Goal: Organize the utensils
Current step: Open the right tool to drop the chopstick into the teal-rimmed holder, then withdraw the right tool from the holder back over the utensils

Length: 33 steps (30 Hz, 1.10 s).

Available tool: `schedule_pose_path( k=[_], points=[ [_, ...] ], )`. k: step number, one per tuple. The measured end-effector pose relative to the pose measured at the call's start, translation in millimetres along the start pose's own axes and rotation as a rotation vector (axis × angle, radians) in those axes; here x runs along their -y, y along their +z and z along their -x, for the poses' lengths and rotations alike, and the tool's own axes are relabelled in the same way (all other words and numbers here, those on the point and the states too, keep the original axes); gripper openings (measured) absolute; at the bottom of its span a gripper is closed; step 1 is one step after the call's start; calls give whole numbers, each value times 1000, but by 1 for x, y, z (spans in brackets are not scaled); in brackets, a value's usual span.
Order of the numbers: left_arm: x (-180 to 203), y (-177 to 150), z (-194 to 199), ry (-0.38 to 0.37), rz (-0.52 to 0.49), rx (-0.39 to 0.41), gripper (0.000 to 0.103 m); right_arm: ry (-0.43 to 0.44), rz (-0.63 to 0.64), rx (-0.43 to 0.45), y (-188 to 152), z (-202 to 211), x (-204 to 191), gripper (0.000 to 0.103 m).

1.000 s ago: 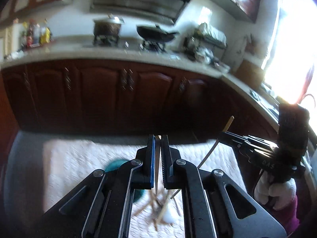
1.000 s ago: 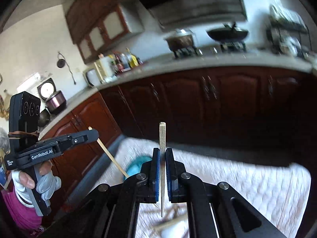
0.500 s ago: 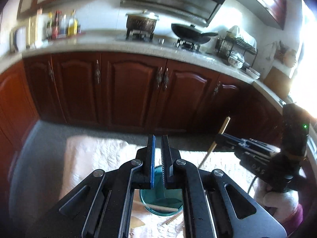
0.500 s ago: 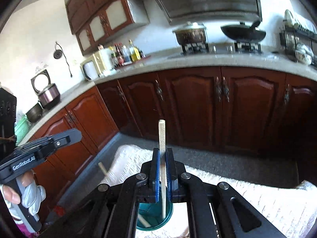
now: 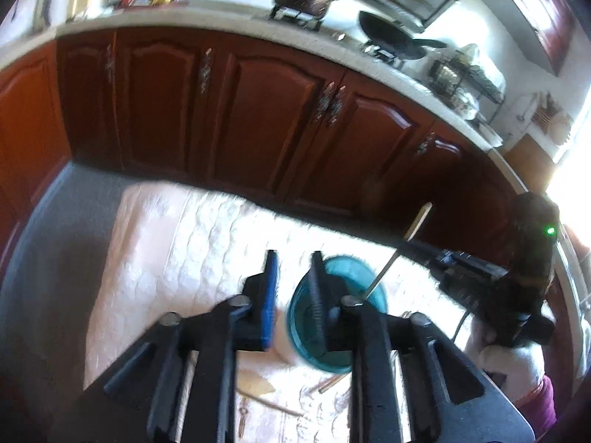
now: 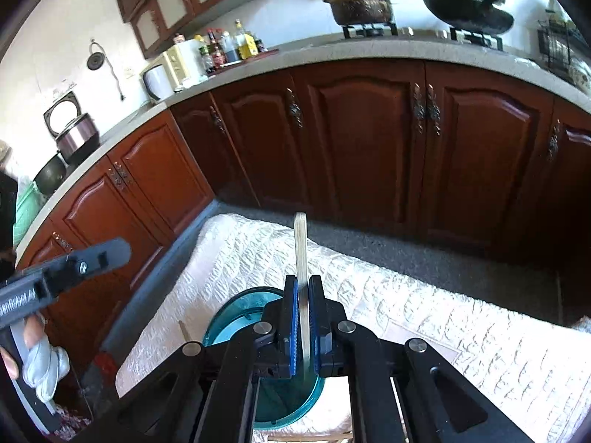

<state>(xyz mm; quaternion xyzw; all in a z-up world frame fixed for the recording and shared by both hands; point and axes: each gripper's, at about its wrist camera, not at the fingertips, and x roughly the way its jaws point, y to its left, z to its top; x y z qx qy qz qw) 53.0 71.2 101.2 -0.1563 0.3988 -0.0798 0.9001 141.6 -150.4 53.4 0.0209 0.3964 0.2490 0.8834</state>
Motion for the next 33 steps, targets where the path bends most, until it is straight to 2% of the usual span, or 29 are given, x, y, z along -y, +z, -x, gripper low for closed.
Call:
schedule_pose_path(
  k=[1, 3, 5, 6, 7, 17, 22, 33],
  points=[
    [-7, -5, -2, 7, 18, -9, 29, -2, -4, -1, -1, -1, 1, 5],
    [-16, -14, -7, 27, 42, -28, 30, -4, 1, -13, -4, -4, 3, 6],
    [-20, -23, -10, 58, 52, -38, 31, -8, 8, -19, -6, -3, 2, 14],
    [-22, -28, -11, 79, 53, -38, 32, -14, 9, -19, -8, -3, 3, 24],
    [-22, -32, -12, 93, 51, -34, 33, -16, 7, -18, -10, -1, 4, 26],
    [-16, -67, -17, 170, 18, 0, 36, -8, -52, -38, -41, 11, 7, 27],
    [-7, -78, -20, 176, 10, -1, 36, -2, -67, -26, -59, 25, -2, 30],
    [3, -103, -31, 173, 11, -52, 37, -70, -48, -30, -82, 42, -15, 34]
  ],
)
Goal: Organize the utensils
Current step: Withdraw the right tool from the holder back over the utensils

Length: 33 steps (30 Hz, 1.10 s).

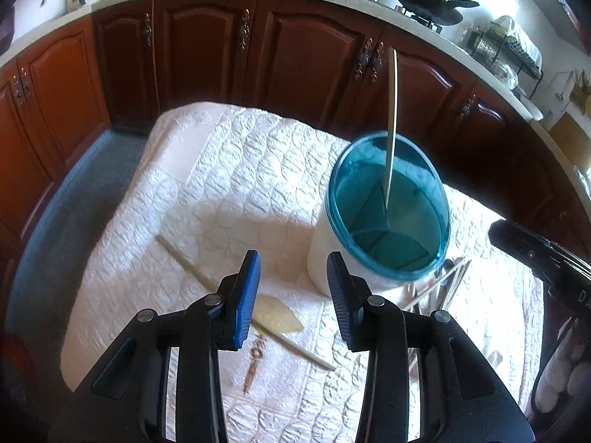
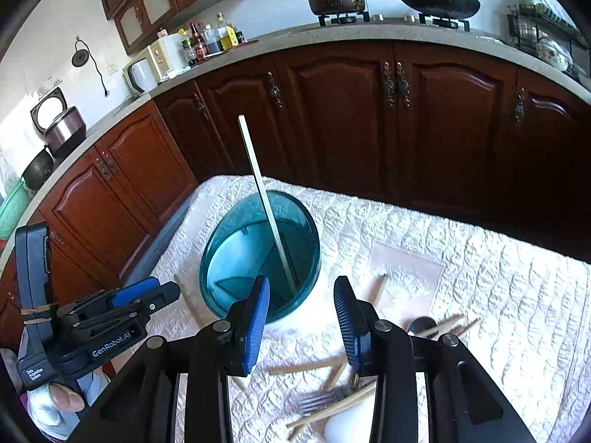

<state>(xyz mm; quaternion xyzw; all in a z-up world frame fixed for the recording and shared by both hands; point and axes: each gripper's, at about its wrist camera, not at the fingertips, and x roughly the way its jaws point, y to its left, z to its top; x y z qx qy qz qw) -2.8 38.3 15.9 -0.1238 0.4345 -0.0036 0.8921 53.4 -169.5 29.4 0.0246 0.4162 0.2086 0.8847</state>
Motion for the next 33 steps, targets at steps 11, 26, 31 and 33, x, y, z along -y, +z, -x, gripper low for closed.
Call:
schedule_pose_path(
  k=[11, 26, 31, 33],
  points=[
    [18, -23, -7, -13, -36, -51, 37, -18, -2, -26, -9, 5, 1, 35],
    [34, -33, -6, 13, -95, -59, 37, -29, -6, -48, -17, 8, 3, 35],
    [38, -35, -6, 21, -115, -57, 37, -30, -7, -48, -18, 10, 4, 35],
    [41, -36, -5, 27, -124, -52, 37, -31, -7, -49, -18, 10, 4, 35]
  ],
)
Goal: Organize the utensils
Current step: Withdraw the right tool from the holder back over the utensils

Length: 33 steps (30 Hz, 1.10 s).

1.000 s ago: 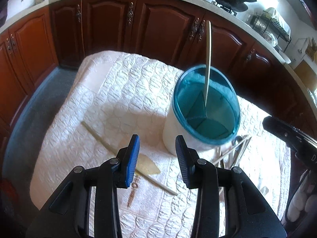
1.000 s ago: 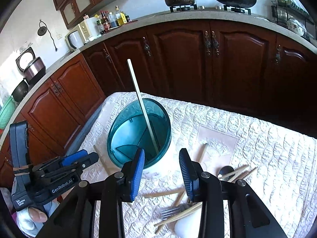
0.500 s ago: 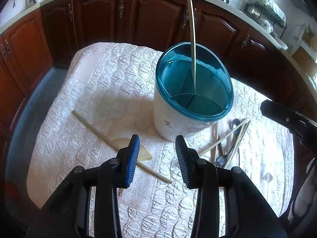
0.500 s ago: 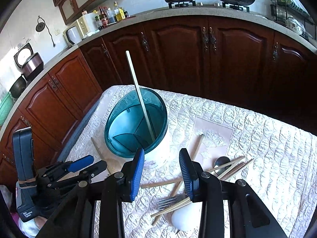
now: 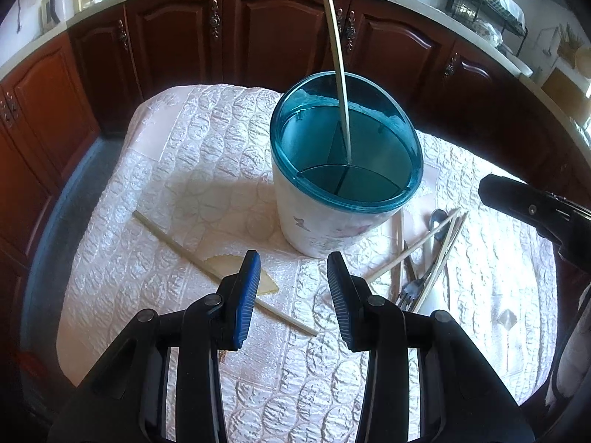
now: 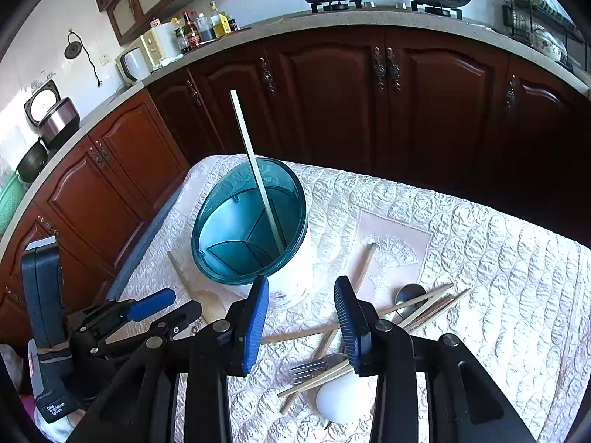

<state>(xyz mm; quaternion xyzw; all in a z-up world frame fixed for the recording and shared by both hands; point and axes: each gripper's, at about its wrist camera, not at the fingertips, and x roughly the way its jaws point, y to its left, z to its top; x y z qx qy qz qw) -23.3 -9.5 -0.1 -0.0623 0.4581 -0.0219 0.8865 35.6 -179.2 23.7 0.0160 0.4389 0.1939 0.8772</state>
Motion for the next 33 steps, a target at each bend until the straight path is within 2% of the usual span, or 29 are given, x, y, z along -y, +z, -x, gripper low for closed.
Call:
schedule_pose_path(
  k=[18, 33],
  points=[
    [30, -7, 9, 17, -89, 27, 37, -20, -35, -6, -14, 10, 18, 36],
    [62, -16, 14, 21, -173, 37, 37, -58, -111, -7, -40, 29, 54, 37]
  ],
)
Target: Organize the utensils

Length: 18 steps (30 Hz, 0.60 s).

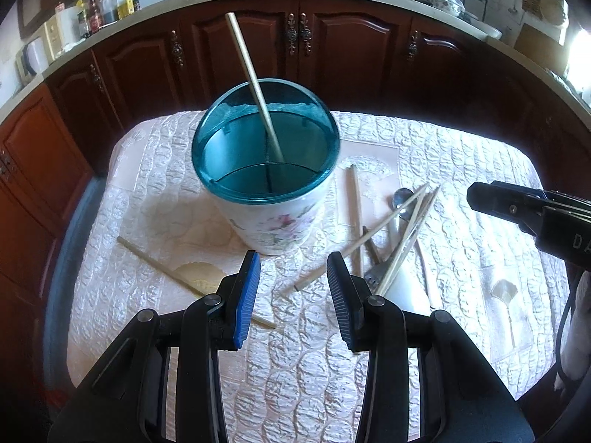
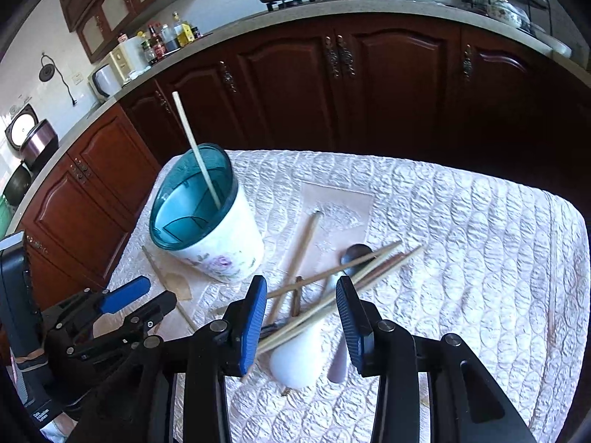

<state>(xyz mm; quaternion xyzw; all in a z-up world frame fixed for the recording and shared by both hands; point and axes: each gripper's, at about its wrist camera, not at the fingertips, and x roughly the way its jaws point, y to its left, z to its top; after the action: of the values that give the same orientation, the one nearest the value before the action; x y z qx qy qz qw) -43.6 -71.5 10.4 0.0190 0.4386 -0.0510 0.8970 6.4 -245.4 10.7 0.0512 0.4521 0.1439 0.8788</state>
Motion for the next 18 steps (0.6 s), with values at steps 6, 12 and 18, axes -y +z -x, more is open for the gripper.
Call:
schedule_pose_path(
  k=[6, 12, 18],
  points=[
    [10, -2, 2, -3, -23, -1, 37, -7, -22, 2, -5, 6, 10, 38],
    [19, -4, 4, -5, -41, 0, 37, -10, -33, 6, -10, 11, 17, 38],
    [25, -5, 4, -10, -57, -4, 37, -13, -42, 0, -14, 13, 25, 39]
  ],
)
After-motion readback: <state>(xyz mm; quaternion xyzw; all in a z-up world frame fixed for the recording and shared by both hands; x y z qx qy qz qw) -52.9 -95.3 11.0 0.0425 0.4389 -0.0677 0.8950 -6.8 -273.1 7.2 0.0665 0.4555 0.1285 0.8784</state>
